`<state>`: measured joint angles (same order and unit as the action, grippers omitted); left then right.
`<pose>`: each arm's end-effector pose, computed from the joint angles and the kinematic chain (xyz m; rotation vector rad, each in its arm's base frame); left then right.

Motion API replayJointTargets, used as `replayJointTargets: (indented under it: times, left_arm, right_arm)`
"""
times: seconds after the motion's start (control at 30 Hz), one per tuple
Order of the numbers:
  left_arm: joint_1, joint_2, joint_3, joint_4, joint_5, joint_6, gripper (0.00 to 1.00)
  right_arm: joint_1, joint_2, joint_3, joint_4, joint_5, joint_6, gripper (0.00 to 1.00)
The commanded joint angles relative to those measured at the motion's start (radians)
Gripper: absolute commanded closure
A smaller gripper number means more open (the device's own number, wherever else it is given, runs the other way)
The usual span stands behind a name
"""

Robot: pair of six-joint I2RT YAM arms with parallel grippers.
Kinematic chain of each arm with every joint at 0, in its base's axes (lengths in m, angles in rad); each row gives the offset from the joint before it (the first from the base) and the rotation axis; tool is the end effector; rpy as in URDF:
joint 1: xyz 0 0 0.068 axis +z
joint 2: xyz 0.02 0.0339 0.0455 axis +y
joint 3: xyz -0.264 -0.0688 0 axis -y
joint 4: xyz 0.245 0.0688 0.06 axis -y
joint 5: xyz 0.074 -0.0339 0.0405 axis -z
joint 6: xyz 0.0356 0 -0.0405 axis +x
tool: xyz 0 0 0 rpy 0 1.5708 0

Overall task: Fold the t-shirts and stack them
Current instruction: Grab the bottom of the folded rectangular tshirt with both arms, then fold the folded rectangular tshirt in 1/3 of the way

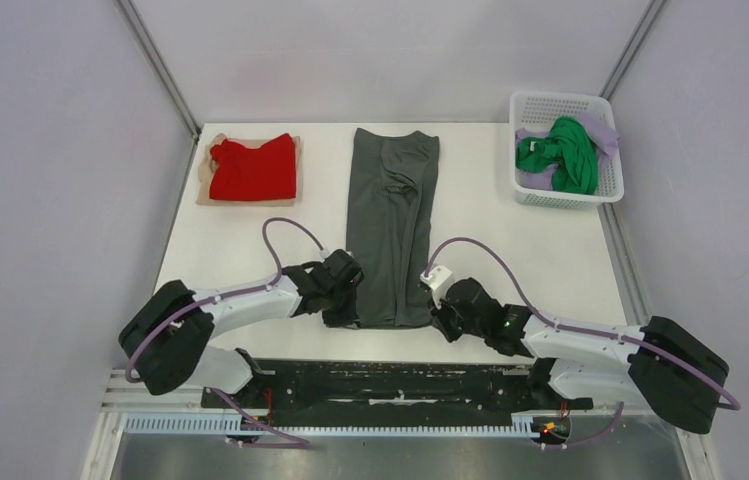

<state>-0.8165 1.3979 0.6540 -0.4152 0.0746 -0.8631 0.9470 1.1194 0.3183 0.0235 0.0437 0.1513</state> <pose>0.1619 -0.1762 0.1515 -0.0446 2.8760 -0.5188 0.1160 0.1586 0.1400 -0.9097 2.2213 0.4799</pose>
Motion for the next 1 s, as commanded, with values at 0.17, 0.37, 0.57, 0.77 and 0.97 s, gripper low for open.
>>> replayJointTargets:
  times: [0.17,0.37,0.57,0.77,0.97]
  left_arm:
    - [-0.123,-0.114,-0.074,-0.091,-0.067,-0.169,0.98]
    - [-0.164,-0.210,-0.071,-0.106,-0.092,-0.181,0.98]
    - [-0.165,-0.243,-0.052,-0.068,-0.082,-0.150,0.98]
    - [-0.158,-0.205,0.054,-0.082,-0.180,-0.084,0.98]
    - [-0.093,-0.124,0.172,-0.050,-0.233,0.010,0.98]
  right_arm:
    - [0.031,-0.149,-0.079,-0.178,-0.129,0.152,1.00]
    - [0.041,-0.198,-0.083,-0.193,-0.162,0.172,1.00]
    - [0.041,-0.201,-0.016,-0.192,-0.119,0.138,1.00]
    - [0.041,-0.142,0.110,-0.198,0.016,0.079,1.00]
    - [0.021,-0.072,0.179,-0.094,0.139,0.024,1.00]
